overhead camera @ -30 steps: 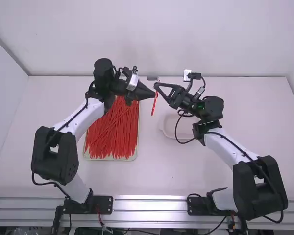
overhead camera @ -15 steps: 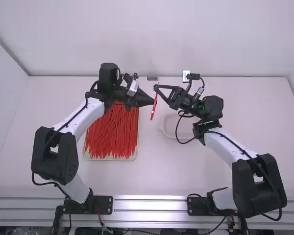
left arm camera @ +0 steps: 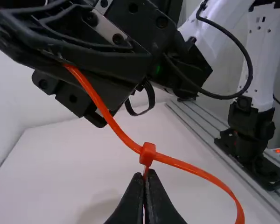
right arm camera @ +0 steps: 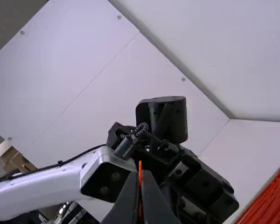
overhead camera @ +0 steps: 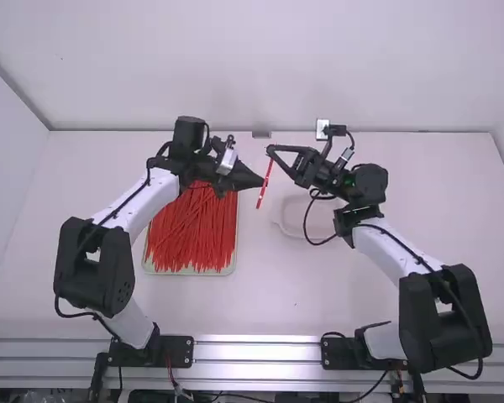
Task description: Fasten the cable tie
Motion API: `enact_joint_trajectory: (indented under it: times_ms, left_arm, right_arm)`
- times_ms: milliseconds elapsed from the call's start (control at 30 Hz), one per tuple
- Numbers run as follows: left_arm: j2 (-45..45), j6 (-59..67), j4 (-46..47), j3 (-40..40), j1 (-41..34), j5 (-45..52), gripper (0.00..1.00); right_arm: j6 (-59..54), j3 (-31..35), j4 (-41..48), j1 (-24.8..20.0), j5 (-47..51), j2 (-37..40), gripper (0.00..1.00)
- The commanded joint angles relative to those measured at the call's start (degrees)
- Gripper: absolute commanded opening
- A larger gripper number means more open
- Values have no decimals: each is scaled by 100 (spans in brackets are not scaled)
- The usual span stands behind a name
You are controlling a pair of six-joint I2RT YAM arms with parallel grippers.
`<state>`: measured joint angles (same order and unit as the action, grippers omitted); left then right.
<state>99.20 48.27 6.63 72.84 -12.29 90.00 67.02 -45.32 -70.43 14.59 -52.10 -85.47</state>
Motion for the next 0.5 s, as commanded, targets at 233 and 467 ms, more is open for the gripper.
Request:
enact_joint_trajectory:
  times_ms: [233,467]
  left_arm:
    - [31,256,-448,-857,-46,-4,2]
    - [31,256,-931,-1370,-46,-2,2]
  right_arm:
    - [525,-385,-739,-382,234,116,0]
    - [761,-387,-914,-573,238,116,0]
